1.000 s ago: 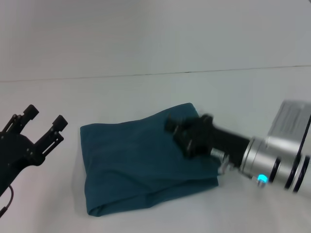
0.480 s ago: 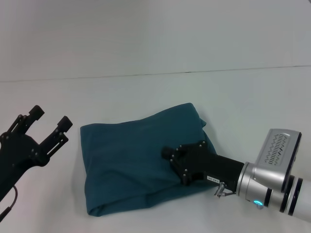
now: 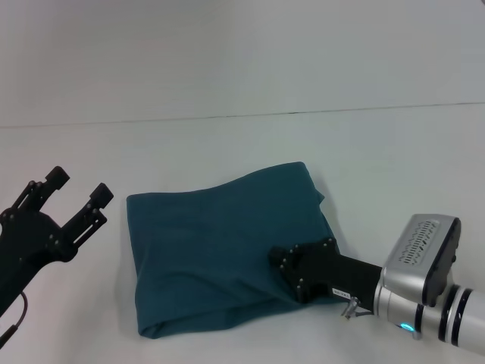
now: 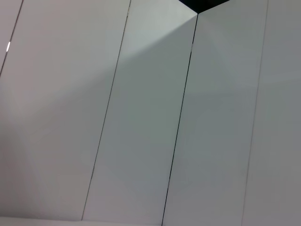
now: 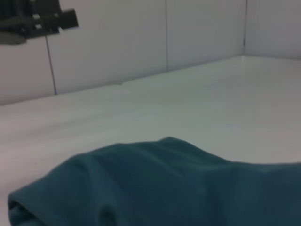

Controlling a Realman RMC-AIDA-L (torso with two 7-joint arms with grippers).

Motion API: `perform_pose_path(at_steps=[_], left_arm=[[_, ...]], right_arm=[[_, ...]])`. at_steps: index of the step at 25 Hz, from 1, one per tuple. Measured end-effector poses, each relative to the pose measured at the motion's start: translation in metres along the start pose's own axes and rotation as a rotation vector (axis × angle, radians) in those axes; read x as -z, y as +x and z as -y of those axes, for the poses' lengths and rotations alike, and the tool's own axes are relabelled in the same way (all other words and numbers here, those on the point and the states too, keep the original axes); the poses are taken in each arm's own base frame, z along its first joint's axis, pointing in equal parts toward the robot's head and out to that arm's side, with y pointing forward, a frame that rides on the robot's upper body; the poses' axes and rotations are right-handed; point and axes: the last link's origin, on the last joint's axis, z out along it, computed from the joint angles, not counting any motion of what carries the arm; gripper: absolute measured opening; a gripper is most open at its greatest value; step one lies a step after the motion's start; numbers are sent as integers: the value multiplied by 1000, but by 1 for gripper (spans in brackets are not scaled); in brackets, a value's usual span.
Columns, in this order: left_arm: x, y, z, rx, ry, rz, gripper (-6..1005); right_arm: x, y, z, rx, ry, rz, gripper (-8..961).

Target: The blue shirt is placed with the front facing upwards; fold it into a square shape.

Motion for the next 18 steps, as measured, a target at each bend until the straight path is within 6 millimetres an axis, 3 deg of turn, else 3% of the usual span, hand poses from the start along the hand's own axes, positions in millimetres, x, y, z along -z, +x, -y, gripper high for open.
perform_pose_path(at_steps=[8, 18], left_arm=[[0, 0, 0, 0, 0, 0, 842], [-2, -2, -2, 7, -5, 4, 841]], right_arm=[[23, -14, -5, -12, 4, 211, 13], [17, 12, -3, 11, 77, 54, 9]])
